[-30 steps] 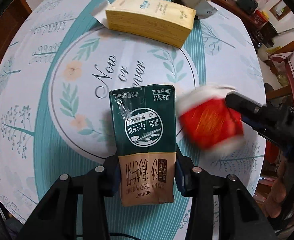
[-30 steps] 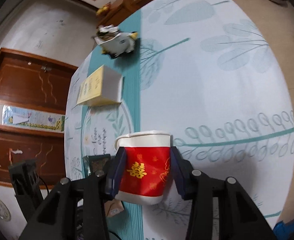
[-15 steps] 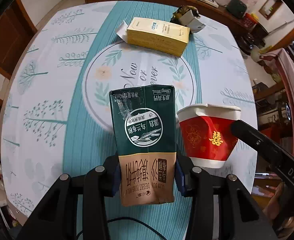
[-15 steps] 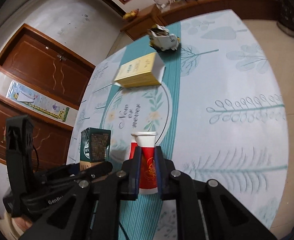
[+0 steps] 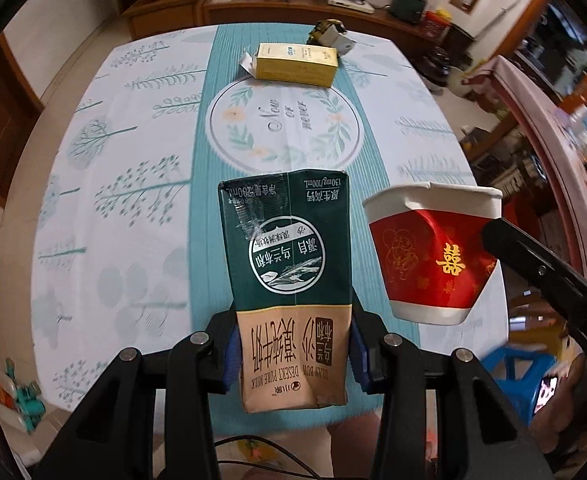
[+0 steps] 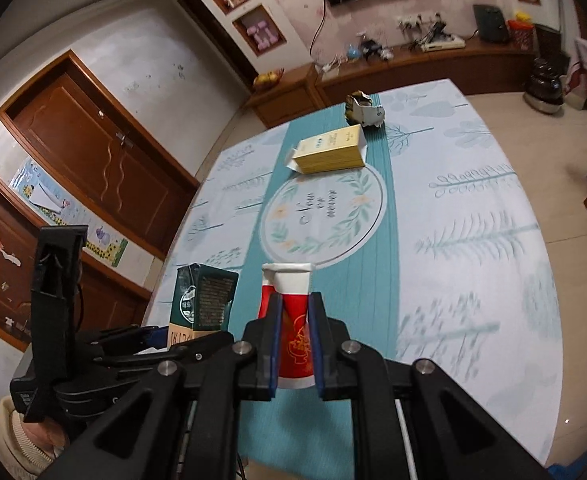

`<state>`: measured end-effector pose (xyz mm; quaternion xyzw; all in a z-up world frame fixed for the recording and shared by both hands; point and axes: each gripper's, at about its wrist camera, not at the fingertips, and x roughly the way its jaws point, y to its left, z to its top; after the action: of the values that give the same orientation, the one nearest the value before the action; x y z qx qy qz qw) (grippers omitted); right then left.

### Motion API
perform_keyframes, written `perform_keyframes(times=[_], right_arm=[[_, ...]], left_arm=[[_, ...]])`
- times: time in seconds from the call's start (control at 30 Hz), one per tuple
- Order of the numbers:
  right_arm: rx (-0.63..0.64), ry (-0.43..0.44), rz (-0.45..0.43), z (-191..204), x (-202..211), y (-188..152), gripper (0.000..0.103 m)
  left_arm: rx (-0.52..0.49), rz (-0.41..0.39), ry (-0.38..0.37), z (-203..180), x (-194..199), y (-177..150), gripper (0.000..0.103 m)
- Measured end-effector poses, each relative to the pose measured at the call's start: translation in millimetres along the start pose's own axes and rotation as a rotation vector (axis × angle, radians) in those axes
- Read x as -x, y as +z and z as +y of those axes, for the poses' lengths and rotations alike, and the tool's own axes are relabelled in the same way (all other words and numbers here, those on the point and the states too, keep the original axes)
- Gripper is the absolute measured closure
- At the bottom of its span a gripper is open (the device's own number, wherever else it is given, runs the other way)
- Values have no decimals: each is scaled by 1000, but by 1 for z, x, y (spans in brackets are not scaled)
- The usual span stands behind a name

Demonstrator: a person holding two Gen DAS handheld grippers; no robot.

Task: Collect trash
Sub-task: 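Carry the drink carton and red cup down over the black bin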

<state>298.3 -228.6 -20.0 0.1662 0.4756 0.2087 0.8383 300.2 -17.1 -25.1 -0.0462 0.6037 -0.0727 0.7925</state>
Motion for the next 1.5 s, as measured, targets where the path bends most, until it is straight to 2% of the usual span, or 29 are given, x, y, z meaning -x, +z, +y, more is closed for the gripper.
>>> perform_keyframes(times=[0.3,0.6,0.87,1.03,1.27,1.5], right_arm=[[-16,-60,-80,72,46,-88,91],[-20,-132,-52,100,66,-151,91],[-38,-155,30,86,65,-186,91],[-52,-166,92,60,51,-210,91],[-84,-181,151,20,20,-243,91],[-119,-205,184,-16,-26,-271,91]], left_arm=[[-94,-18,-30,30,44,-76,61],[-135,39,-43,31,50,-132,61],[-132,80,-57,11,32,-168,61],[-136,107,-49,-2,9,-191,61],[-114,154,-37,-6,-40,-217,61],[-110,153,-17,-1,-108,-234,61]])
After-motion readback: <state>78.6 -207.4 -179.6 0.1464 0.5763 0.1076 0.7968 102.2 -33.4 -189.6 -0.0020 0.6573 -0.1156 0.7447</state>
